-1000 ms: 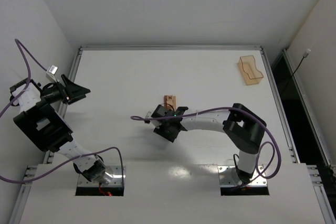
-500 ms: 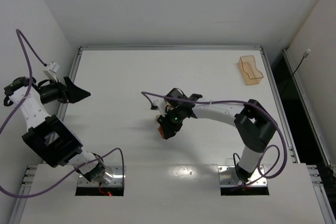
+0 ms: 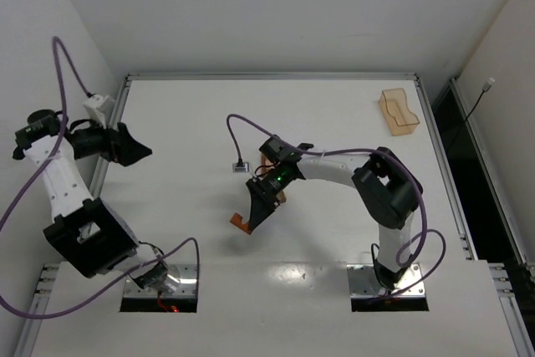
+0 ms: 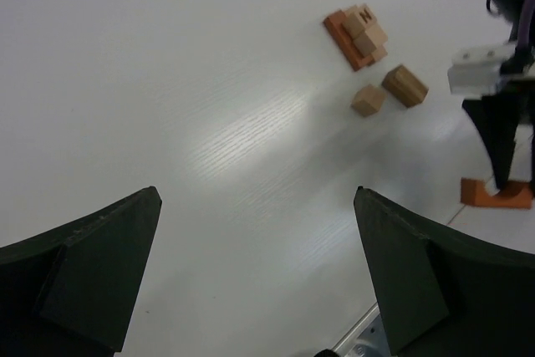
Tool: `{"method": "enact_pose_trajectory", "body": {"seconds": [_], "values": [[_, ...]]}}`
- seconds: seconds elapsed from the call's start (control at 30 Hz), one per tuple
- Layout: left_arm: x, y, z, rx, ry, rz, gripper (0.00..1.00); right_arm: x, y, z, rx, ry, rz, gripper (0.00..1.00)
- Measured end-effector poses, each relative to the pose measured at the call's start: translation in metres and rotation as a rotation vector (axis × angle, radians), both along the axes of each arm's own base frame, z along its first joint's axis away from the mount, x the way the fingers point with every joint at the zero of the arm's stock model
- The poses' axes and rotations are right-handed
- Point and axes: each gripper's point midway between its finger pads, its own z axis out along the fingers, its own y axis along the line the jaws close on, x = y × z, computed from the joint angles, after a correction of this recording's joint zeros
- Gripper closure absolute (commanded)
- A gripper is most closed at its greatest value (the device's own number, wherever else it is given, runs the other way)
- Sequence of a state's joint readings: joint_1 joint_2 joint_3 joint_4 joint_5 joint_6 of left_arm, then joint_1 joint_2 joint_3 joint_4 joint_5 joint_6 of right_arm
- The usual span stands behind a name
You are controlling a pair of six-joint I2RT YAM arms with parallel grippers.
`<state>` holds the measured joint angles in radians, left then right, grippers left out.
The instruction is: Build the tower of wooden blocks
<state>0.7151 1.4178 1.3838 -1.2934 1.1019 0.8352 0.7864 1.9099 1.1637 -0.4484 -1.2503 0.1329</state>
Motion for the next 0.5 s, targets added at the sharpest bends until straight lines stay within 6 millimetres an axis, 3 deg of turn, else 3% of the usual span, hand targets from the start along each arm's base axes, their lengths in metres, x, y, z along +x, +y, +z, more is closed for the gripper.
{"method": "enact_pose_trajectory", "body": {"seconds": [0.2,0.3,0.37,0.5], "values": [[-0.019,-0.087,0.023,0.297,-0.183,-0.306,0.00,0.018,0.000,0.038,0.111,0.086,-0.006,1.00],[-0.026,-0.116,0.030,0.431,-0.284,-0.378,0.00,0.033,-0.005,0.047,0.130,0.097,-0.040,1.00],[-0.023,-0.126,0.034,0.486,-0.329,-0.377,0.00,0.044,-0.009,0.054,0.137,0.100,-0.069,1.00],[0.002,-0.129,0.042,0.568,-0.355,-0.329,0.00,0.067,-0.017,0.074,0.165,0.086,-0.123,1.00]]}}
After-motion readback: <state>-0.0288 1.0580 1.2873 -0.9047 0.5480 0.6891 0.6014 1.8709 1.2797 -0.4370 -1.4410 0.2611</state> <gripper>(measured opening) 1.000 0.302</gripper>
